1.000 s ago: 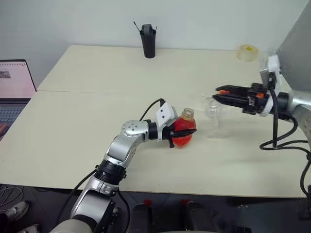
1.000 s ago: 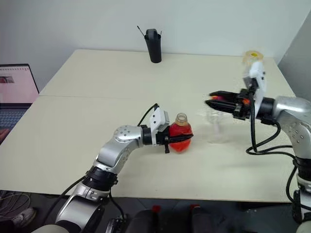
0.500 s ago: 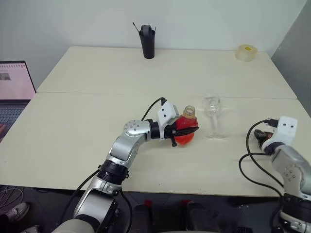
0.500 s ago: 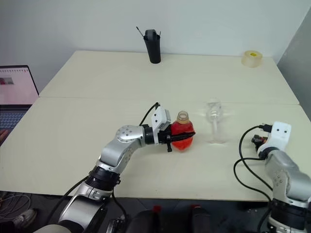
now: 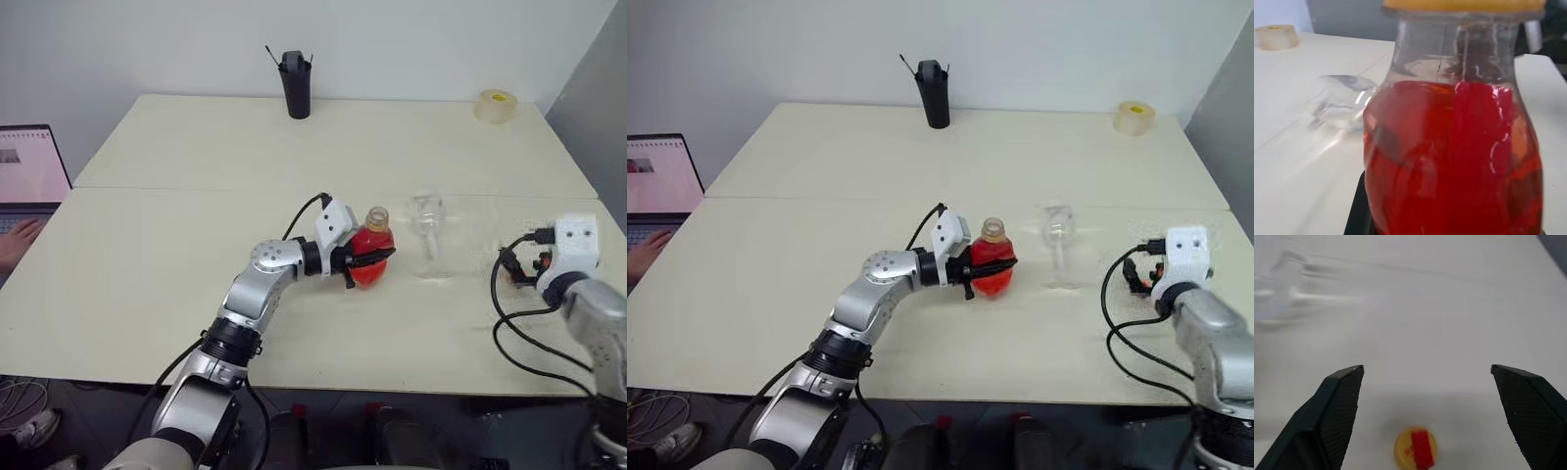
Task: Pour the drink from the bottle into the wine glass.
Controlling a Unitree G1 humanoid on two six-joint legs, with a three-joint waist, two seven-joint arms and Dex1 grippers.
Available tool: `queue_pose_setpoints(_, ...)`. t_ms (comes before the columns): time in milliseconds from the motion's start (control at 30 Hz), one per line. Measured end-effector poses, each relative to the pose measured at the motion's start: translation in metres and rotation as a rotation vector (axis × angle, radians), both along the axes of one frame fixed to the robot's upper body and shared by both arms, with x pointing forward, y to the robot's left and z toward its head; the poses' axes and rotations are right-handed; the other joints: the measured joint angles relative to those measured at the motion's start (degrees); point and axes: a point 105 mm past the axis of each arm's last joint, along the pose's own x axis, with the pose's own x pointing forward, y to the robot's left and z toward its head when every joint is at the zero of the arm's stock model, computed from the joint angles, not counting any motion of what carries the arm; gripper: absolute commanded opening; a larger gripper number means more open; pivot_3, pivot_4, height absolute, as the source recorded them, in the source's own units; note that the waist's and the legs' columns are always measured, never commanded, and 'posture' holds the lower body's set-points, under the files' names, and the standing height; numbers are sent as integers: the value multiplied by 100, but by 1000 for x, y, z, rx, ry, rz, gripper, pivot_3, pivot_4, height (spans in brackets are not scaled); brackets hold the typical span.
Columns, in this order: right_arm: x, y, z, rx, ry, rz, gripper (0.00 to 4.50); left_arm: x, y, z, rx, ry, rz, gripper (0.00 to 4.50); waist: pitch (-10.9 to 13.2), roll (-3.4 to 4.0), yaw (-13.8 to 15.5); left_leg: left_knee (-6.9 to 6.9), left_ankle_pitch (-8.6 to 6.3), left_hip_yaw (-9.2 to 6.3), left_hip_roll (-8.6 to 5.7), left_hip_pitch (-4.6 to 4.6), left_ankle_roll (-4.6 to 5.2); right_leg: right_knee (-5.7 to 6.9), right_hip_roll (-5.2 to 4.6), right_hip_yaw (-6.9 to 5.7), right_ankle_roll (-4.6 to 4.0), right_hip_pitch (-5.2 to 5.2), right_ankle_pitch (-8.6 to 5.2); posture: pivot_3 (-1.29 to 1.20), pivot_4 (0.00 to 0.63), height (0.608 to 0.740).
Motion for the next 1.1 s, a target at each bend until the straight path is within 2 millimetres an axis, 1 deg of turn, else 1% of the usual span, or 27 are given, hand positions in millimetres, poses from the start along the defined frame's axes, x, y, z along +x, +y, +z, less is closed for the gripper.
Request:
queue_pose_setpoints(33,0,12,12,-35,-9,77,4500,4,4,0,-4,2,28,1007,0,0,-17,-3,0,-2,1,1,0,0,0,-1,0,1,0,0,150,740)
queue_pose_setpoints(100,-1,55,43,-52,-62,312,4500,17,18,0,-14,4,121,1006,2,-3,-87,-3,-1,-15,4,5,1,0,11,-4,-1,4,0,0,150,740)
queue_pose_setpoints(167,-11,98,61,-25,-103,534,4500,29,31,2,-21,-5,206,1006,3,-5,-97,-4,-1,-27,7,5,2,-1,19,-6,-2,4,1,0,150,740)
queue_pose_setpoints(233,-25,144,64,30,-97,769,4500,42,52,1,-27,-15,324,1006,3,-8,-95,-5,-1,-31,8,4,2,0,18,-8,-2,4,1,0,150,740)
queue_pose_setpoints(267,-30,160,63,63,-92,843,4500,47,61,1,-32,-16,372,1006,4,-10,-90,-2,-1,-32,9,2,1,0,18,-9,-2,4,1,0,150,740)
queue_pose_setpoints(300,-33,178,62,110,-87,912,4500,54,75,-1,-36,-15,434,1006,5,-11,-91,-1,0,-31,8,1,1,2,12,-11,-3,4,1,0,150,740)
queue_pose_setpoints(333,-36,192,61,149,-85,958,4500,60,86,-1,-35,-19,486,1005,5,-12,-85,2,0,-31,6,-1,1,2,8,-12,-2,3,1,0,150,740)
queue_pose_setpoints(400,-36,214,57,188,-67,1004,4500,68,108,0,-26,-44,577,1004,5,-13,-75,5,0,-31,8,-6,0,0,-3,-19,-2,1,1,0,150,740)
queue_pose_setpoints(500,-30,234,46,205,-24,1015,4500,77,136,3,-28,-73,701,1004,3,-17,-47,14,2,-44,12,-23,-4,-3,-31,-27,1,-3,0,0,150,740)
queue_pose_setpoints(600,-24,247,30,199,31,1005,4500,80,155,6,-55,-80,797,1004,3,-17,-46,43,4,-57,6,-48,-8,-1,-46,-36,8,-10,-1,0,150,740)
queue_pose_setpoints(700,-20,254,24,200,43,1005,4500,82,168,6,-95,-71,880,1004,3,-17,-50,68,4,-83,4,-78,-8,0,-46,-50,12,-18,1,0,150,740)
queue_pose_setpoints(833,-16,258,24,200,45,1017,4500,84,189,3,-149,-44,1005,1004,3,-17,-66,68,4,-95,1,-81,-8,1,-46,-60,12,-18,1,0,150,740)
queue_pose_setpoints(933,-14,260,24,185,43,1026,4500,84,198,3,-164,-41,1055,1004,3,-17,-74,68,4,-96,-2,-81,-8,2,-46,-64,12,-18,1,0,150,740)
queue_pose_setpoints(1100,-13,264,23,179,53,1051,4500,83,204,2,-173,-48,1090,1004,2,-18,-76,68,5,-98,-1,-79,-8,5,-46,-70,12,-18,1,0,150,740)
